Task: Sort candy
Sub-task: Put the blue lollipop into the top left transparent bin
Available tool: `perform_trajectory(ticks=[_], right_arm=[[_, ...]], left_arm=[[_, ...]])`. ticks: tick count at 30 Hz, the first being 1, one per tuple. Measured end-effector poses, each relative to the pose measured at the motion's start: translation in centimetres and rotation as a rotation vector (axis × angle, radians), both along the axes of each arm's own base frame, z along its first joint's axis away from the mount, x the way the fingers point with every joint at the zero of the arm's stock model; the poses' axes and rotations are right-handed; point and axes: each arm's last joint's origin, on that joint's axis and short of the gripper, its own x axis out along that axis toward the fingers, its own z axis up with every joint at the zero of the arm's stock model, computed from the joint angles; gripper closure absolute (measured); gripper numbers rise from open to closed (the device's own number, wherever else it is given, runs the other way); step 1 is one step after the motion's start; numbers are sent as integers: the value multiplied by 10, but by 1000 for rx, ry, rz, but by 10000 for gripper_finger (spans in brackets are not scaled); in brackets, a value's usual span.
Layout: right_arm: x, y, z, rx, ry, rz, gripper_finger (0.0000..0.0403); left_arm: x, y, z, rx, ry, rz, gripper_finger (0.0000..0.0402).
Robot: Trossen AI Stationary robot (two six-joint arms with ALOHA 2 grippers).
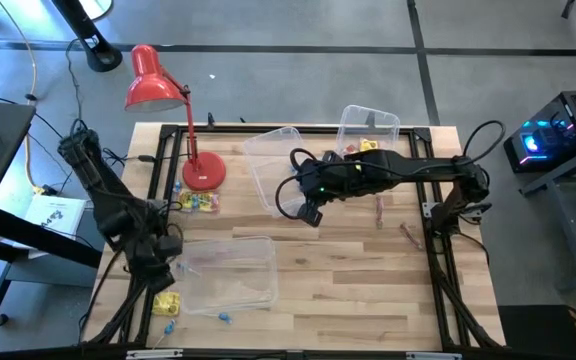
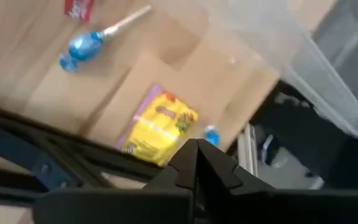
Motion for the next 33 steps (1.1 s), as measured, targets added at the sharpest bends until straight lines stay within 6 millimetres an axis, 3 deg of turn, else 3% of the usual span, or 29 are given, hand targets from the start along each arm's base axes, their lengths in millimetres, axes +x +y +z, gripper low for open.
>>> perform_trajectory(ticks=[9,15,18,21,25,30,33], right_arm=[[-13,-2,3,-31,56,-28,403],[-20,2,6,-25,69,-37,403],[-21,6,6,-25,69,-26,403],[-23,10,5,-28,88,-14,403],[-25,11,4,-20,105,-25,403],[-27,16,4,-70,105,-47,403],[-27,17,5,-81,96,-69,403]], left_arm=[[43,-14,-12,64,-196,44,402],[89,9,-26,184,-291,49,401],[106,22,-32,165,-284,10,401],[102,25,-35,72,-187,-59,401],[76,12,-30,54,-91,-142,401],[46,3,-33,200,10,-249,401],[42,3,-36,304,-9,-275,399]])
